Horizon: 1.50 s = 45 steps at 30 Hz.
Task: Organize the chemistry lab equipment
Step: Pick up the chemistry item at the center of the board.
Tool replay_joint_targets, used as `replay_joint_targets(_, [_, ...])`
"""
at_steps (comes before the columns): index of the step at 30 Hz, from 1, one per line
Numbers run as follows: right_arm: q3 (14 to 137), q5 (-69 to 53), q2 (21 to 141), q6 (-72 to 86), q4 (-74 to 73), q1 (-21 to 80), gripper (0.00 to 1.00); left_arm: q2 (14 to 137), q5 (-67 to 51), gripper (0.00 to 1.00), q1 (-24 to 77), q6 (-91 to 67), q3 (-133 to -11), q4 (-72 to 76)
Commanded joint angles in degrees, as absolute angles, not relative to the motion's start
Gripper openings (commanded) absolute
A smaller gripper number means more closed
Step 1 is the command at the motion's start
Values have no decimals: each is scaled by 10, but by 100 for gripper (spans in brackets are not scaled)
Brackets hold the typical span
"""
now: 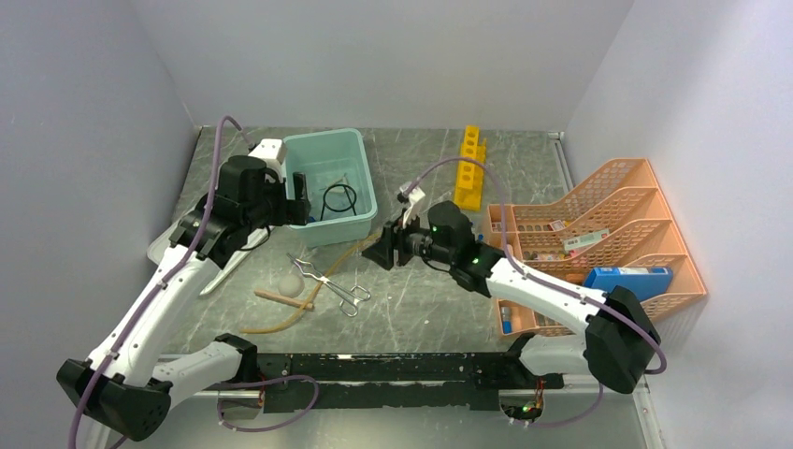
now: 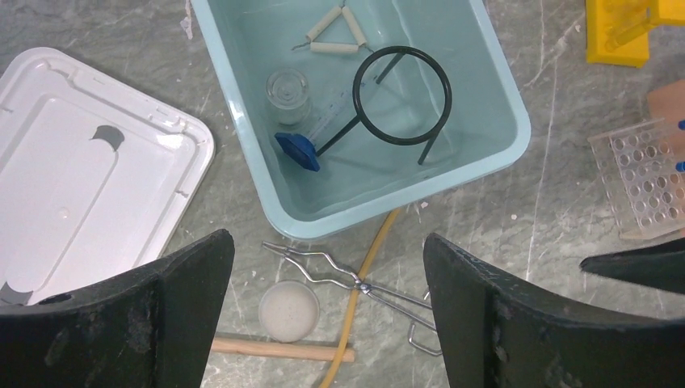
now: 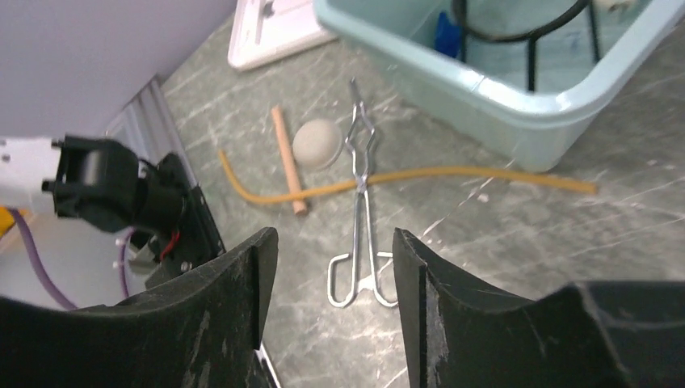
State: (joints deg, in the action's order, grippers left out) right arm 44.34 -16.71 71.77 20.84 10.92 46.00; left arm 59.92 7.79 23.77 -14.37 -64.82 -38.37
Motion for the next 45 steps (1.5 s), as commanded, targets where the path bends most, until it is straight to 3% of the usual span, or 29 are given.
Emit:
replay_joint_targets(1, [399, -206, 706, 185, 171, 484, 59, 580, 70, 91, 236, -137, -663, -379])
replay_joint_targets(8, [376, -163, 747, 143, 206, 541, 66, 559, 79, 91, 236, -132, -665, -395])
replay_joint_targets(16, [401, -117, 836, 12, 237, 599, 66, 543, 83, 92, 236, -130, -675, -410])
replay_joint_targets(28, [515, -29, 993, -34, 229, 626, 64, 530, 85, 92, 236, -125, -682, -428])
replay_joint_targets(45, [649, -1, 1145, -39, 213, 640, 60, 524, 95, 93, 236, -110, -686, -436])
